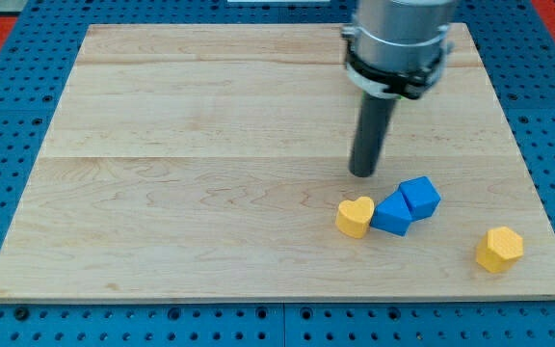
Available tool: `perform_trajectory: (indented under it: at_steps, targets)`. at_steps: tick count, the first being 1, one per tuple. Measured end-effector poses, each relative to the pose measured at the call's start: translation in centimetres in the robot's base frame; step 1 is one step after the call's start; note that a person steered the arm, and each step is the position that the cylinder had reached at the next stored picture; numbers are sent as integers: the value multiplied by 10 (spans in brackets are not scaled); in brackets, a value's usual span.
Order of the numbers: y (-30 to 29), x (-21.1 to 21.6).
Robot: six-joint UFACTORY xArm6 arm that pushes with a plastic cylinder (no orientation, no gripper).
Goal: Point your arm to the yellow heart
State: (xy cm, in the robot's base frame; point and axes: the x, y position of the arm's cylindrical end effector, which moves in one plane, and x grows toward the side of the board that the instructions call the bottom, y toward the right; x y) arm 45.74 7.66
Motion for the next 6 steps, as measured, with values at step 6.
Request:
perform_trajectory:
  at_steps: [6]
  targets:
    - [-39, 93]
